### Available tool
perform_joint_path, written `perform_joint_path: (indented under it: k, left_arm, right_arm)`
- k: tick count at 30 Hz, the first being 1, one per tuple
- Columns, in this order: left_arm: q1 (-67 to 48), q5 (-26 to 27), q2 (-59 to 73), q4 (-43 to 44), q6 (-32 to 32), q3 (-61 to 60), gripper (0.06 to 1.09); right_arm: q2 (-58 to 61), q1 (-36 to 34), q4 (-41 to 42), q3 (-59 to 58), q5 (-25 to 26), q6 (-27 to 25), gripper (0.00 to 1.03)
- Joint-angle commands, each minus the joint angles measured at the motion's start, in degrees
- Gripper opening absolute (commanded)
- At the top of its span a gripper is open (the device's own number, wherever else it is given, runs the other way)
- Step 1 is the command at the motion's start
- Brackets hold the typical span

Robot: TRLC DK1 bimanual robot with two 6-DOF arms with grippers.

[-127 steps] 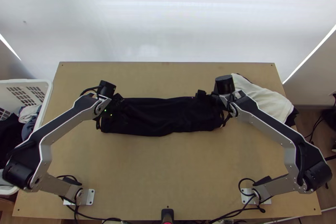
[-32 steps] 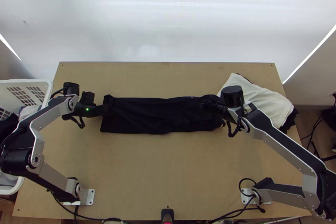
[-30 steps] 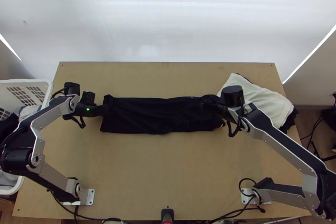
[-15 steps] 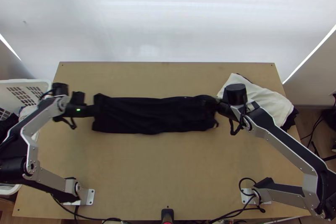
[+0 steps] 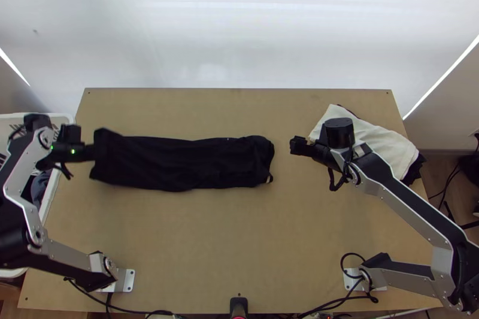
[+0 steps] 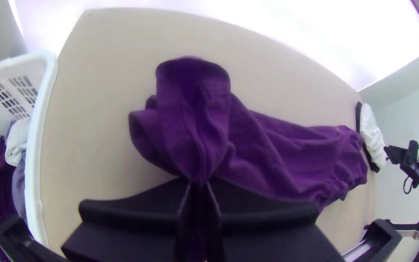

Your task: Fold the t-shirt

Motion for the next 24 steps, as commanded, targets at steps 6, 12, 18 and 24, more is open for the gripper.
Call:
perform_joint_path:
  k: [6,12,18,24]
  left_arm:
    - [-28.4,-1.3,-6.0,-9.4,-16.9,13.4,0.09]
    - [-42.7,-2.4,-0.5,-9.2,-25.2,19.9,0.09]
    - [-51.6,-3.5,5.6,-8.3,-30.0,25.7,0.09]
    - [-56.7,-4.1,11.5,-7.7,-32.5,29.9,0.09]
  right_arm:
    - [-0.2,-0.1,0.1,0.1,0.0,0.5,0.89]
    - [-0.6,-0.6,0.1,0.2,0.0,0.9,0.89]
    - [-0.6,-1.3,0.1,0.1,0.0,1.3,0.89]
    - [-0.7,-1.6,0.1,0.4,0.0,1.9,0.89]
